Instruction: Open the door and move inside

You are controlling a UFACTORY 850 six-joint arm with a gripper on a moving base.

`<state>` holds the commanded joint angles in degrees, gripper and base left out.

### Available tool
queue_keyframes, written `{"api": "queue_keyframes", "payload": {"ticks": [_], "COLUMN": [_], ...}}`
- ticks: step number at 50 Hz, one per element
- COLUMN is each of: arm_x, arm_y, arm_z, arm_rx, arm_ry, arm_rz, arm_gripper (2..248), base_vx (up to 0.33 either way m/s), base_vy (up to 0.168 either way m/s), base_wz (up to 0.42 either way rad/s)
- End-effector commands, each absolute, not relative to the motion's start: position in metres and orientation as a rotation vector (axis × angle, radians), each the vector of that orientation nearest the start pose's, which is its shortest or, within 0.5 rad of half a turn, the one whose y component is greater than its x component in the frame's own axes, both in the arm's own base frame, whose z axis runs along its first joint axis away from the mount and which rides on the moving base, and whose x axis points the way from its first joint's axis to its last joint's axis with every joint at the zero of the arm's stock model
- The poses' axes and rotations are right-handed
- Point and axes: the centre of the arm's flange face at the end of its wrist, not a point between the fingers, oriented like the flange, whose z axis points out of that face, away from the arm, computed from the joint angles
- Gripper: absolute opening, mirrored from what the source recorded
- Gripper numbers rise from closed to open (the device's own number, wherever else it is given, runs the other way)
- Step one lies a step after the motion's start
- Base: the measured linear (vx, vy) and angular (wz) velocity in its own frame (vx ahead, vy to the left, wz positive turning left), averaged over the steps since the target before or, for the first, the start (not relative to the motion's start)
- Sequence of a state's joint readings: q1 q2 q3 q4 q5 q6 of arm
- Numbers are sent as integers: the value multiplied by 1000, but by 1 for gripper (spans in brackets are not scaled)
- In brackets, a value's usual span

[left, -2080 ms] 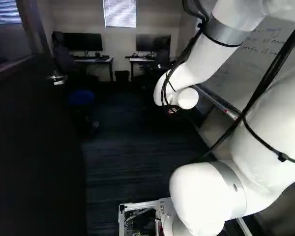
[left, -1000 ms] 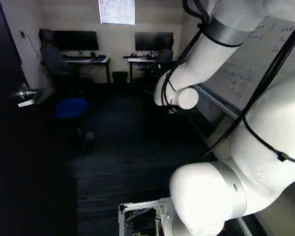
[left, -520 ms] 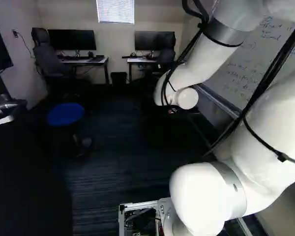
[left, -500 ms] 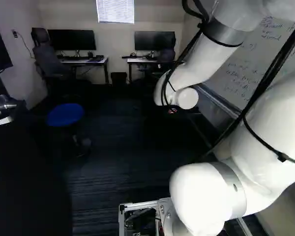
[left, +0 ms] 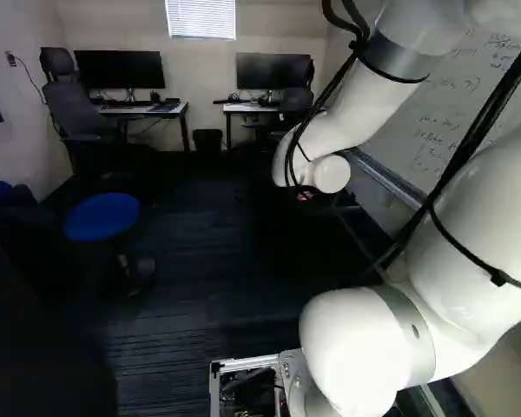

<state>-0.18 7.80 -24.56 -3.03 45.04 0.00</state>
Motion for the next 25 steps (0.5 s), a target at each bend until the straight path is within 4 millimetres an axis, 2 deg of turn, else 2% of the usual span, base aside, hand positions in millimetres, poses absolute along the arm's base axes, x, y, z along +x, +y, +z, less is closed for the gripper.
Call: {"api": "queue_keyframes", "payload": {"ticks": [25], "arm_x": [390], "arm_y": [2], "arm_z": [451], "arm_rx": [-2448], "arm_ry": [-79], "arm_rz": [-1961], "arm_gripper": [247], "base_vx": [215], "base_vy": [3], "base_wz": [-1]}}
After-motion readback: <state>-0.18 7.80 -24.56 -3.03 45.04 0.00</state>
